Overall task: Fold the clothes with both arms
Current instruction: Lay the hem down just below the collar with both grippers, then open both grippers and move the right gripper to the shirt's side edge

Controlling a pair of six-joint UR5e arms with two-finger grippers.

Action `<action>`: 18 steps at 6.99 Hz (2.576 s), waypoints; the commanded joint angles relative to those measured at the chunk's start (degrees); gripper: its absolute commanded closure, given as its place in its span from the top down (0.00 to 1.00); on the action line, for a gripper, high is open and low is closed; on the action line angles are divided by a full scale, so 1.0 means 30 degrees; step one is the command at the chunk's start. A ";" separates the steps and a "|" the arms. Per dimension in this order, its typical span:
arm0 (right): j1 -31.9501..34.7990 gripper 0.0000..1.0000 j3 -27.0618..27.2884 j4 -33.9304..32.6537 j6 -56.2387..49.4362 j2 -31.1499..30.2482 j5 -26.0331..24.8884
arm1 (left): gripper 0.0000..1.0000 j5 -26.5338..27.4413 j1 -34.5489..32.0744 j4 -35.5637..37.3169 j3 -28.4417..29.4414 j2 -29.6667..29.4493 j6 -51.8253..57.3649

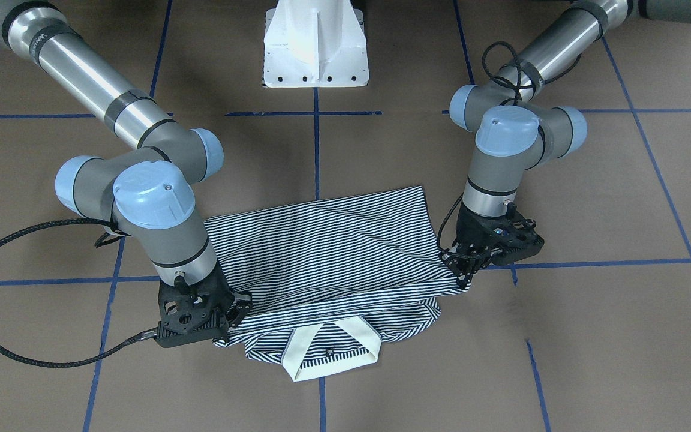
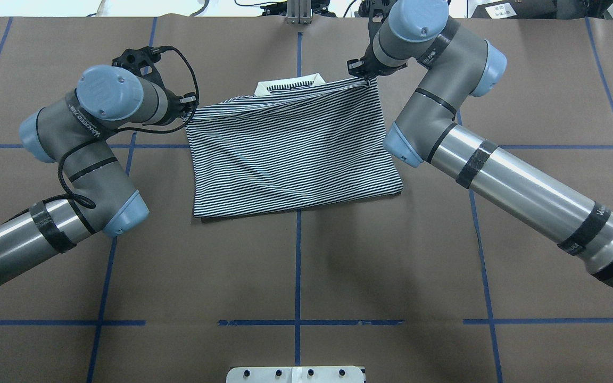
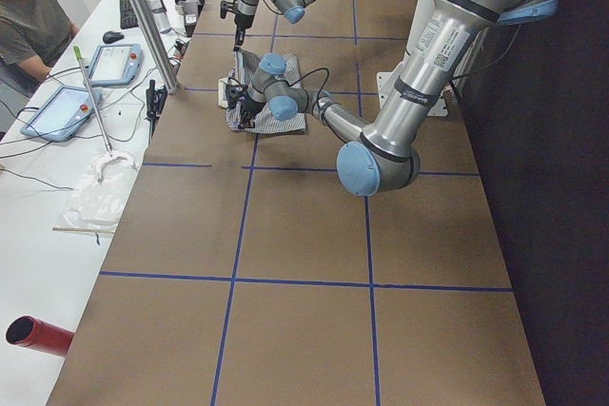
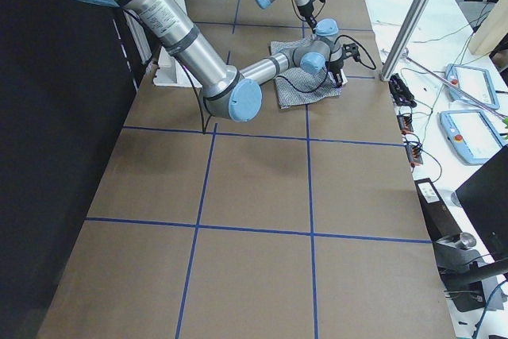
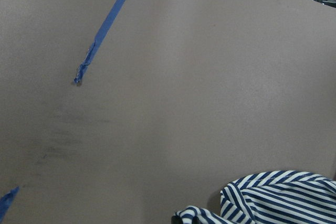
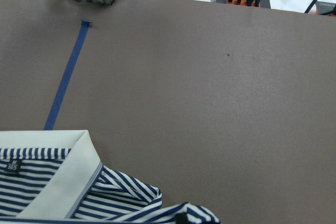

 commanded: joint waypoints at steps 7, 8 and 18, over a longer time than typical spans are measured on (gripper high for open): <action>-0.0205 1.00 -0.0193 0.1554 0.0092 -0.0543 0.0072 | 1.00 -0.0087 0.0022 0.0056 -0.0077 -0.0252 0.0064; -0.0205 1.00 -0.0193 0.1555 0.0063 -0.0545 0.0188 | 1.00 -0.0087 0.0022 0.0028 -0.0078 -0.0252 0.0064; -0.2168 0.99 0.6190 0.1262 0.4985 -0.6373 0.4643 | 1.00 -0.0175 -0.0007 0.0262 -0.1309 -0.0310 0.0005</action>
